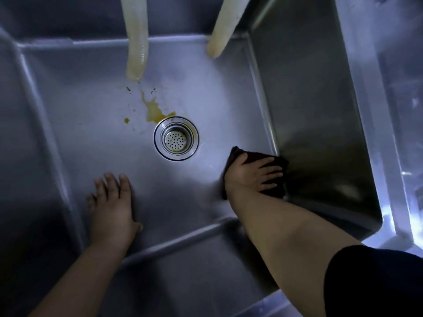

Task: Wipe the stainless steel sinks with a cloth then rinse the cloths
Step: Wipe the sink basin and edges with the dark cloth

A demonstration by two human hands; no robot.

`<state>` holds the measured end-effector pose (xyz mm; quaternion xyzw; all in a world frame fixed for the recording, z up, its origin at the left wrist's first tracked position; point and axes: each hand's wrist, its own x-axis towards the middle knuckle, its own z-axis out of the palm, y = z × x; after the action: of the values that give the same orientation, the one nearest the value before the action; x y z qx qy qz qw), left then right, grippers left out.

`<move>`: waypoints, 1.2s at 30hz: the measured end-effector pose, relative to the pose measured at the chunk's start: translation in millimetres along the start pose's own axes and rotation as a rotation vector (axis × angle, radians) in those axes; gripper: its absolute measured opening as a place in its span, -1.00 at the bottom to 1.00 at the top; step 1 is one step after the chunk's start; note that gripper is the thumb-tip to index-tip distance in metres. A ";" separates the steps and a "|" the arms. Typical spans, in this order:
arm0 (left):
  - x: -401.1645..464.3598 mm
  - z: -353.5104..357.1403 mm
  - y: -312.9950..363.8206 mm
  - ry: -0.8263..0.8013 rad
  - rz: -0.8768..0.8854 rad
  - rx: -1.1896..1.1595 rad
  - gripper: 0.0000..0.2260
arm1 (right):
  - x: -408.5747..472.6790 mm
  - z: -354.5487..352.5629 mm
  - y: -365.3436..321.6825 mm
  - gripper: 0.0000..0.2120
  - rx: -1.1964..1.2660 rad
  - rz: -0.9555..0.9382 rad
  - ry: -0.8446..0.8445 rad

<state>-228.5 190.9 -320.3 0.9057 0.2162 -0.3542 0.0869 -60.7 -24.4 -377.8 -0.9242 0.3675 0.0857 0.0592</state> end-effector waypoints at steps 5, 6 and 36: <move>4.9 4.5 0.4 -0.002 -0.017 -0.026 0.12 | 16.9 8.4 -51.2 -0.23 -0.136 -0.440 0.032; 5.5 5.5 0.4 -0.001 -0.022 -0.027 0.12 | 20.2 9.2 -63.2 -0.23 -0.157 -0.527 0.043; 12.1 8.3 -8.2 -0.028 -0.041 -0.057 0.14 | -3.4 4.4 -149.1 -0.27 -0.386 -1.569 -0.018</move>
<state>-229.3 199.7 -334.6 0.8931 0.2434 -0.3625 0.1083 39.2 86.4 -374.4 -0.9061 -0.4101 0.0886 -0.0554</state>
